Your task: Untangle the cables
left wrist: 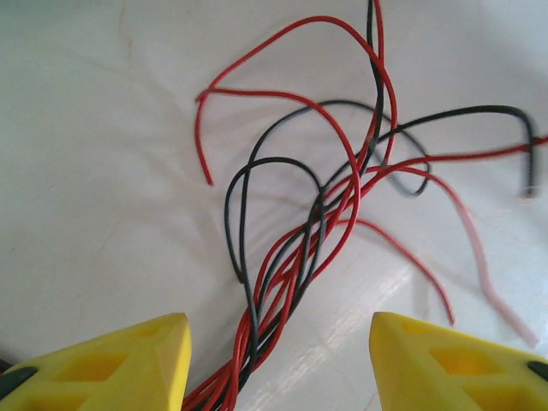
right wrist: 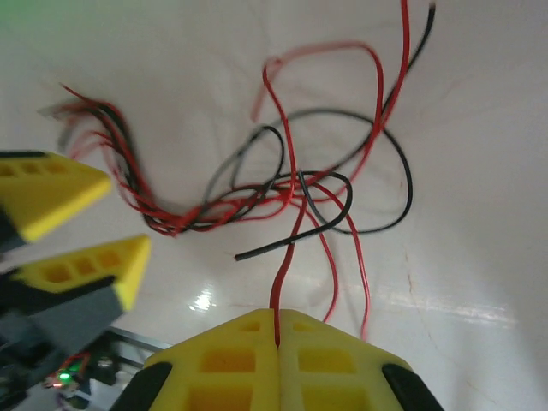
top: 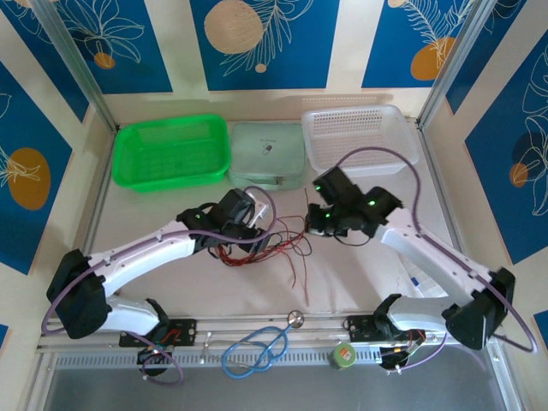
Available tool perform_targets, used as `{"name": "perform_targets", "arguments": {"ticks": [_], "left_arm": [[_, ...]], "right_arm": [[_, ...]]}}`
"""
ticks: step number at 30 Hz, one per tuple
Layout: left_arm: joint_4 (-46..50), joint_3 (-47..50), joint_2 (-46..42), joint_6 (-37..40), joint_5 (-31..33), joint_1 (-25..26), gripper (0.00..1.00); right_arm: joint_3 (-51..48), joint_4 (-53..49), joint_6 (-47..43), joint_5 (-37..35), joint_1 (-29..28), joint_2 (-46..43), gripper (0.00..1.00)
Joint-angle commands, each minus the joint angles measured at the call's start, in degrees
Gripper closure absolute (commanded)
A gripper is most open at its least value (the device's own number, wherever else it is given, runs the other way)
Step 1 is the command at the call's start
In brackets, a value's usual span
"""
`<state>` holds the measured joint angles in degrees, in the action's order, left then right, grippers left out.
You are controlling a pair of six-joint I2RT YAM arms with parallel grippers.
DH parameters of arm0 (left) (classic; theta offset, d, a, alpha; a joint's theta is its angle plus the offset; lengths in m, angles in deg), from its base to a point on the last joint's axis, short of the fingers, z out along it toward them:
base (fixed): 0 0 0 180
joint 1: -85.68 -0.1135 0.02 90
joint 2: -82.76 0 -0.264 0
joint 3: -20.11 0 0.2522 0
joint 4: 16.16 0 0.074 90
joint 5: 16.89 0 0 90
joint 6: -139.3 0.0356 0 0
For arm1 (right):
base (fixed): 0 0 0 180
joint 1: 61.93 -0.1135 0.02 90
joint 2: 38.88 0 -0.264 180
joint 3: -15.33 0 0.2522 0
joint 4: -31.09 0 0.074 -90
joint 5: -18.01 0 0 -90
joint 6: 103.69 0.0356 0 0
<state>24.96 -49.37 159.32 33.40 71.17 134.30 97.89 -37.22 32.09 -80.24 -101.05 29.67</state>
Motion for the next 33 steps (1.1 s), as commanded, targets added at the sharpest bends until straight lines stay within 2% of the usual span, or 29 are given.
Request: {"name": "perform_targets", "arguments": {"ticks": [1, 4, 7, 9, 13, 16, 17, 19, 21, 24, 30, 32, 33], "left_arm": [[-5.9, 0.7, -0.9, 2.4, -4.5, 0.4, 0.43], [-9.1, 0.5, 0.3, 4.3, -7.5, 0.6, 0.45], [-12.2, 0.2, 1.7, 6.9, -11.4, 1.2, 0.59], [-14.1, 0.3, 2.4, 8.9, -12.9, 2.1, 0.63], [-15.0, 0.1, 4.5, 11.9, -12.5, 3.9, 0.63], [-15.8, 0.5, 6.5, 12.1, -8.3, 4.6, 0.63], [-16.5, 0.8, 7.2, 11.8, -7.1, 4.7, 0.61], [-18.7, 1.5, 8.9, 10.7, -5.1, 4.8, 0.50], [-21.0, 2.1, 10.4, 10.2, -5.1, 4.8, 0.44], [-23.0, 2.4, 13.1, 10.7, -7.1, 4.8, 0.43], [-26.8, 3.9, 19.1, 11.4, -10.6, 4.7, 0.50], [-27.6, 4.1, 20.7, 11.2, -10.5, 4.8, 0.57], [-27.7, 4.2, 21.2, 11.1, -10.1, 4.7, 0.63]], "right_arm": [[2.9, -3.5, -4.5, 6.4, 4.1, -2.1, 1.00], [6.9, -5.1, -6.4, 8.2, 6.7, -2.1, 1.00], [12.0, -7.3, -7.9, 8.5, 7.8, -1.2, 1.00], [15.3, -8.6, -8.7, 8.9, 8.2, -0.5, 1.00], [19.9, -10.2, -9.5, 10.2, 9.0, 1.2, 1.00], [21.4, -10.2, -9.3, 11.2, 9.1, 2.0, 1.00], [21.6, -10.2, -9.2, 11.5, 9.1, 2.2, 1.00], [22.2, -10.1, -8.9, 11.8, 9.1, 2.5, 1.00], [22.7, -10.0, -8.6, 11.9, 9.1, 2.5, 1.00], [23.8, -10.1, -8.5, 11.6, 9.1, 2.6, 1.00], [26.0, -11.1, -8.7, 10.6, 9.2, 2.7, 1.00], [26.4, -11.4, -8.7, 10.2, 9.4, 2.6, 1.00], [26.5, -11.5, -8.7, 9.9, 9.4, 2.6, 1.00]]}}
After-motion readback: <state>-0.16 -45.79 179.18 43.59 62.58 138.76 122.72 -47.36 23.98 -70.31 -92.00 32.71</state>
